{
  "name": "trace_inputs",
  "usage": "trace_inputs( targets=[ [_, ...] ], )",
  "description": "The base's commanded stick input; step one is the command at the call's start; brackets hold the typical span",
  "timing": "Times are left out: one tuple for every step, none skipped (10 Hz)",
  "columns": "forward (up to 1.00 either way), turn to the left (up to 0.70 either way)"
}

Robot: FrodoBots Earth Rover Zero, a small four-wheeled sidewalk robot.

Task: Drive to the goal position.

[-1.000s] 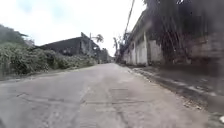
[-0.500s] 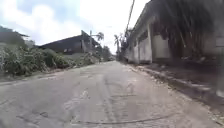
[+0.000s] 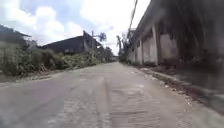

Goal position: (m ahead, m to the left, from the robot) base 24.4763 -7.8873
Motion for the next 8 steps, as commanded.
trace_inputs(
  targets=[
    [1.00, 0.00],
    [1.00, 0.00],
    [1.00, 0.00],
    [1.00, -0.02],
    [1.00, -0.04],
    [1.00, -0.10],
    [1.00, -0.16],
    [1.00, -0.23]
  ],
)
